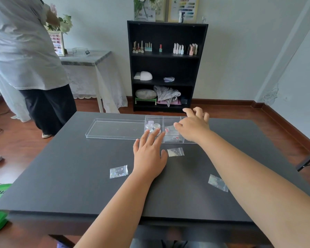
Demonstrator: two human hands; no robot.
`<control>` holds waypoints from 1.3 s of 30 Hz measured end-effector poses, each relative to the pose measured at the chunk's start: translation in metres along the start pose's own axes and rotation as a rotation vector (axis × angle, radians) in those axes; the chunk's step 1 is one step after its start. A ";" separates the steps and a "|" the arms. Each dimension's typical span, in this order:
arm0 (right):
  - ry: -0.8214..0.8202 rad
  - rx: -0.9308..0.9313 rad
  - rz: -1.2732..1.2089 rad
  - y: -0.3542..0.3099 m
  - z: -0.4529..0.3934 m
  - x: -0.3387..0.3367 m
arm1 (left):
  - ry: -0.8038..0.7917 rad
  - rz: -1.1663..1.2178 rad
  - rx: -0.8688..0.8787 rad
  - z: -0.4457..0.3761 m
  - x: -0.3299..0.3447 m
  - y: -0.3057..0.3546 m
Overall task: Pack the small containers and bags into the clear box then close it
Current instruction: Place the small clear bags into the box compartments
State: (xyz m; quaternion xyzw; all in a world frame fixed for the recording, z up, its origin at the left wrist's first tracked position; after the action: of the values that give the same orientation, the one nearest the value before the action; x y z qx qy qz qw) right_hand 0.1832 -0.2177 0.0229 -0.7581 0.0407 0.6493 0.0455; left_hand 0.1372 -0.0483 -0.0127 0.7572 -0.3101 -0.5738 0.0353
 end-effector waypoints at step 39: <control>0.032 0.234 -0.857 0.089 0.201 0.030 | -0.157 0.155 -0.249 0.072 -0.074 -0.103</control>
State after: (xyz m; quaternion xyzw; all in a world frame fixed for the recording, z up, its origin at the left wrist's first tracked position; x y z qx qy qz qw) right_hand -0.0200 -0.2816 -0.0386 -0.7062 -0.2036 0.5509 0.3954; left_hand 0.1062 0.0938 -0.0162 0.6737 -0.2958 -0.6606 0.1488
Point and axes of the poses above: each hand's wrist, its own z-axis away from the middle knuckle, its own x-axis out of the palm, y = z × x, the point moved 10 cm from there along -z, towards the middle knuckle, and after that the axes turned 5 degrees about -x, right-handed, at the moved point
